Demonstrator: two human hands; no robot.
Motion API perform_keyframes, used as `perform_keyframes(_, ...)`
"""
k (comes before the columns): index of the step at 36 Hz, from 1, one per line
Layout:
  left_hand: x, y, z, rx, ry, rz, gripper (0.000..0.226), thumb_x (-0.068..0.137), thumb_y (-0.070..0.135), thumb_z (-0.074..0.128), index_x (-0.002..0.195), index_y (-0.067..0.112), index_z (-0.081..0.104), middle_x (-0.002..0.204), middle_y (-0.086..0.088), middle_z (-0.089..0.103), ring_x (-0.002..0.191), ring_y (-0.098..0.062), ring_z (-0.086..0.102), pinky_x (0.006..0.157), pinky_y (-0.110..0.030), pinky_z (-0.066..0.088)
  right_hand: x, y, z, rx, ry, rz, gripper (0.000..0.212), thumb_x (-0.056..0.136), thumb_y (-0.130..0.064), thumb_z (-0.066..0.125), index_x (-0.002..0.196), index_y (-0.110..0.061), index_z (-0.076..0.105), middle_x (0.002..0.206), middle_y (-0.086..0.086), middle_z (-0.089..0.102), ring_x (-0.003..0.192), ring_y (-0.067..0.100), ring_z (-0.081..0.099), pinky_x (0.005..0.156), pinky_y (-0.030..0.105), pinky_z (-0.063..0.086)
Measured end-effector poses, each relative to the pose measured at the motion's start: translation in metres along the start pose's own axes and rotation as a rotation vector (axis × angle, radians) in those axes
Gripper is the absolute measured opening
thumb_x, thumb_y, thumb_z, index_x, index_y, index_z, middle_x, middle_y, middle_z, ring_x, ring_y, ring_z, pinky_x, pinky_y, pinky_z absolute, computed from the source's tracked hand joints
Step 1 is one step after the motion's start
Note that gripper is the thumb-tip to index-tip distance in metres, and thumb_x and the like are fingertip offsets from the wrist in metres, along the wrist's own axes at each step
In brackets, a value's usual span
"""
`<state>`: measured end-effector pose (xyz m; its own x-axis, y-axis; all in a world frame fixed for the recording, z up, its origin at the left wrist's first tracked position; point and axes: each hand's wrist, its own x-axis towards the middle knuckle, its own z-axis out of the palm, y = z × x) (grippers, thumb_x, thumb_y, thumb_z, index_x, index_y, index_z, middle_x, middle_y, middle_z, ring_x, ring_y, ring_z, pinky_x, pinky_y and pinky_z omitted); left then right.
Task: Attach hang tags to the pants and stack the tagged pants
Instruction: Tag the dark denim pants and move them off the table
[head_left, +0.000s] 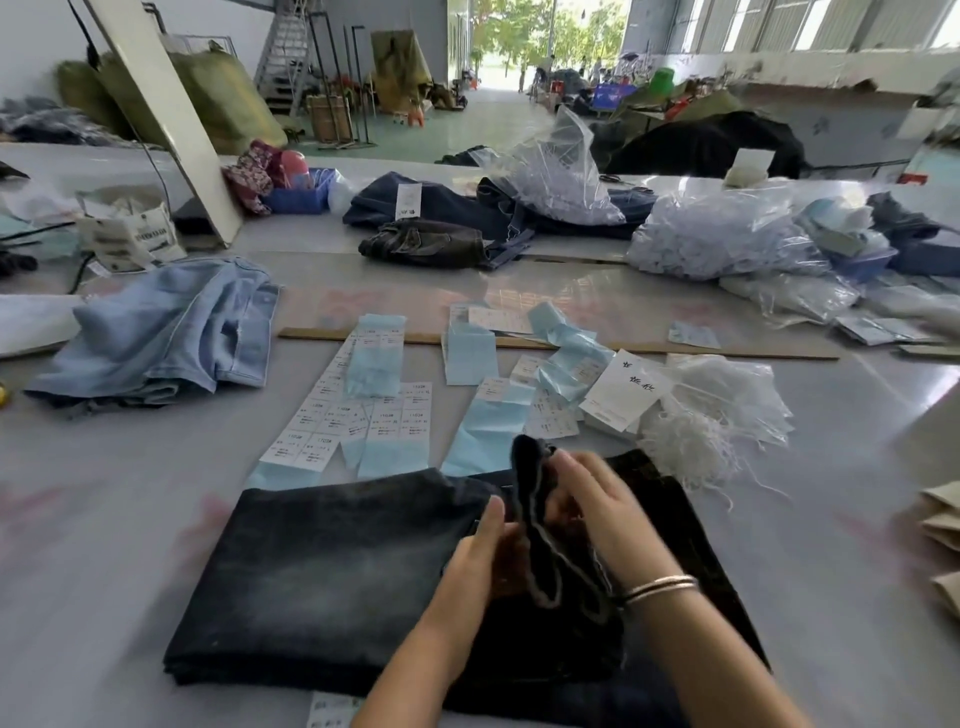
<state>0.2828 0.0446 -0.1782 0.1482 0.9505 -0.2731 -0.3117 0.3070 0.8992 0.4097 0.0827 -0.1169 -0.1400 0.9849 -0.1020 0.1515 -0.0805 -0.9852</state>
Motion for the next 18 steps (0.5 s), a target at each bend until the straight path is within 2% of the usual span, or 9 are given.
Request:
perform_keyframes(2, -0.002, -0.005, -0.007, -0.070, 0.005, 0.010, 0.065, 0.078, 0.067, 0.052, 0.112, 0.016, 0.072, 0.119, -0.016, 0.067, 0.115, -0.030, 0.062, 0.101, -0.041, 0.045, 0.002, 0.019, 0.014, 0.056, 0.016, 0.011, 0.030, 0.098, -0.029, 0.042, 0.094, -0.009, 0.063, 0.055, 0.000, 0.062, 0.053, 0.008, 0.052, 0.056, 0.016, 0.042)
perform_keyframes(4, -0.003, -0.006, -0.011, -0.086, 0.017, 0.023, 0.057, 0.077, 0.061, 0.062, 0.110, 0.016, 0.073, 0.117, -0.018, 0.067, 0.114, -0.030, 0.062, 0.098, -0.040, 0.047, -0.001, 0.036, 0.024, 0.047, 0.007, -0.040, 0.032, 0.101, -0.019, 0.034, 0.094, -0.010, 0.064, 0.057, 0.003, 0.063, 0.055, 0.010, 0.052, 0.056, 0.017, 0.041)
perform_keyframes(6, -0.003, -0.005, -0.012, -0.064, 0.009, 0.038, 0.054, 0.077, 0.053, 0.070, 0.108, 0.009, 0.072, 0.115, -0.020, 0.068, 0.112, -0.032, 0.063, 0.098, -0.040, 0.047, -0.003, 0.046, 0.027, 0.076, 0.027, -0.087, 0.033, 0.101, -0.016, 0.034, 0.091, -0.012, 0.066, 0.060, 0.004, 0.063, 0.058, 0.010, 0.053, 0.058, 0.018, 0.041)
perform_keyframes(10, -0.007, -0.004, -0.012, -0.086, -0.007, 0.033, 0.043, 0.081, 0.035, 0.068, 0.107, 0.001, 0.071, 0.113, -0.026, 0.066, 0.112, -0.040, 0.061, 0.101, -0.046, 0.044, -0.001, 0.051, 0.023, 0.212, 0.076, -0.106, 0.028, 0.099, -0.015, 0.041, 0.087, -0.011, 0.066, 0.058, 0.004, 0.062, 0.056, 0.009, 0.053, 0.057, 0.016, 0.042)
perform_keyframes(12, -0.009, -0.005, -0.012, -0.086, -0.028, 0.037, 0.044, 0.088, 0.036, 0.059, 0.111, 0.001, 0.069, 0.116, -0.026, 0.065, 0.114, -0.039, 0.060, 0.103, -0.047, 0.044, -0.002, 0.053, 0.021, 0.253, 0.078, -0.121, 0.019, 0.095, -0.019, 0.051, 0.084, -0.012, 0.066, 0.059, 0.005, 0.061, 0.058, 0.011, 0.055, 0.059, 0.017, 0.044)
perform_keyframes(14, -0.012, -0.005, -0.011, -0.096, -0.060, 0.049, 0.044, 0.096, 0.038, 0.050, 0.118, 0.004, 0.066, 0.121, -0.024, 0.063, 0.117, -0.036, 0.059, 0.100, -0.042, 0.047, -0.005, 0.053, 0.020, 0.242, 0.075, -0.130, 0.016, 0.085, -0.031, 0.062, 0.080, -0.016, 0.065, 0.061, 0.004, 0.062, 0.060, 0.012, 0.057, 0.061, 0.018, 0.046)
perform_keyframes(16, -0.013, -0.004, -0.010, -0.124, -0.056, 0.045, 0.044, 0.097, 0.039, 0.046, 0.120, 0.007, 0.066, 0.123, -0.022, 0.063, 0.118, -0.034, 0.059, 0.093, -0.034, 0.051, -0.008, 0.054, 0.020, 0.149, 0.090, -0.149, 0.025, 0.073, -0.045, 0.075, 0.077, -0.023, 0.064, 0.066, 0.003, 0.064, 0.064, 0.012, 0.059, 0.063, 0.020, 0.048)
perform_keyframes(18, -0.013, -0.005, -0.010, -0.133, -0.038, 0.041, 0.047, 0.094, 0.042, 0.045, 0.117, 0.008, 0.068, 0.121, -0.021, 0.065, 0.115, -0.032, 0.062, 0.087, -0.031, 0.053, -0.011, 0.054, 0.023, -0.077, 0.129, -0.195, 0.035, 0.061, -0.055, 0.076, 0.077, -0.028, 0.060, 0.069, -0.001, 0.063, 0.066, 0.006, 0.057, 0.063, 0.018, 0.047)
